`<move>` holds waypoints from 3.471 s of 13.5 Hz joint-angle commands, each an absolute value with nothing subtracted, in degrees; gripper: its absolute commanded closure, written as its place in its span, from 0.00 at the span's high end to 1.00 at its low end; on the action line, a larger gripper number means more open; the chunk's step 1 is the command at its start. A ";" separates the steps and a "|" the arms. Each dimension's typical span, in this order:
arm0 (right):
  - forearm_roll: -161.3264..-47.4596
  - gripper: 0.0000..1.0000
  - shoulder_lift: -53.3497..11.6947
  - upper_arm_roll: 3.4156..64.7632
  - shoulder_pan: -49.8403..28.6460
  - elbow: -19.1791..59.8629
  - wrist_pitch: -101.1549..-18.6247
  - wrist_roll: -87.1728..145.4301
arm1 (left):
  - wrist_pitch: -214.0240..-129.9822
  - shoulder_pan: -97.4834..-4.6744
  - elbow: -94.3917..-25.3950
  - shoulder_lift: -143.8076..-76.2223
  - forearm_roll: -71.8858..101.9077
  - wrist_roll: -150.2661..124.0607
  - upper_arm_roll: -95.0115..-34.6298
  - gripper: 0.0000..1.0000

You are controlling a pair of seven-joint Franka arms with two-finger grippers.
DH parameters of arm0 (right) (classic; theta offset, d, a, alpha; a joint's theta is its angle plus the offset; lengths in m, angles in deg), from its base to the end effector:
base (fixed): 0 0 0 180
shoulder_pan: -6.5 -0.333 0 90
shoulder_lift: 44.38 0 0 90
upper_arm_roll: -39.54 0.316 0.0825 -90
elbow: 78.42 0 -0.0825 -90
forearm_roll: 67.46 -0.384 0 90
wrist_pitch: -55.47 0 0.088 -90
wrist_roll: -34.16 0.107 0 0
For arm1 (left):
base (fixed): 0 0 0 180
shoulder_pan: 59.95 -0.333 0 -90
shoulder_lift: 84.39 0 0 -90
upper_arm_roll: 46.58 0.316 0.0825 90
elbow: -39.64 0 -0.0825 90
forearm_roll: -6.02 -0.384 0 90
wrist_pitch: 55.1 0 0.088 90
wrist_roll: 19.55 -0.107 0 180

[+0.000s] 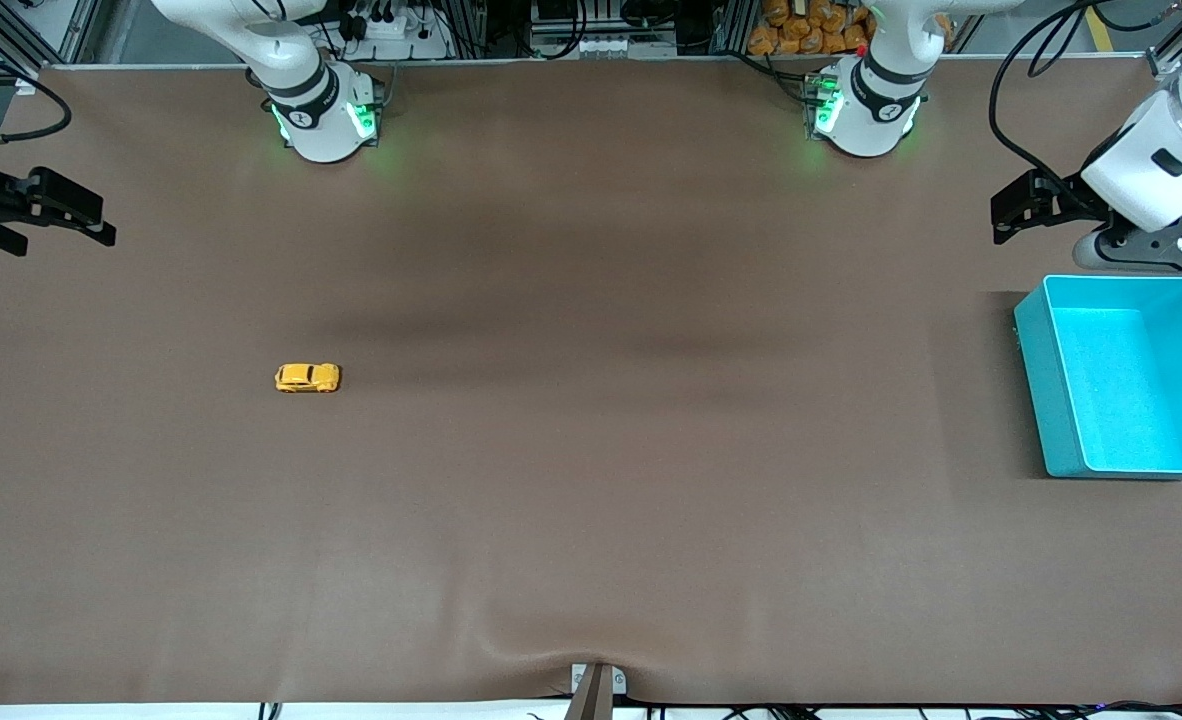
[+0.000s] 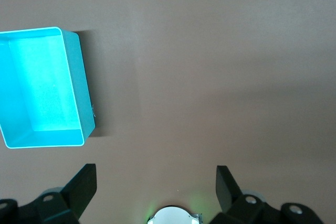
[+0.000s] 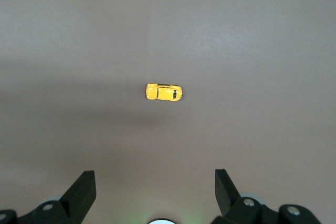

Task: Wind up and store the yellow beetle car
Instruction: 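Move the right gripper toward the yellow toy car, then lower the right gripper over the yellow car and close on it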

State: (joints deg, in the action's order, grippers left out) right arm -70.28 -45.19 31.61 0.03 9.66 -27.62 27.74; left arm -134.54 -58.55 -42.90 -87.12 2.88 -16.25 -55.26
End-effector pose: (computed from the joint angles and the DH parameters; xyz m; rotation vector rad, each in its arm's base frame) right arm 0.5376 -0.0085 0.6378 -3.0807 -0.1399 0.1071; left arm 0.5429 -0.0874 0.6436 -3.0748 0.1712 0.1465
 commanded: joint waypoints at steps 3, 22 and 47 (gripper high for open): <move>-70.36 1.00 -44.99 31.80 -2.29 21.74 -41.43 18.03 | -133.59 -58.55 -43.15 -86.15 2.41 -16.56 -54.41 1.00; -65.17 1.00 -25.58 31.80 -7.13 49.46 -88.06 -45.02 | -134.20 -58.90 -43.06 -86.33 3.56 -16.65 -54.05 1.00; -65.26 0.64 -23.37 31.89 -4.66 51.57 -91.31 -50.39 | -137.55 -62.33 -43.32 -85.89 5.93 -16.39 -52.65 1.00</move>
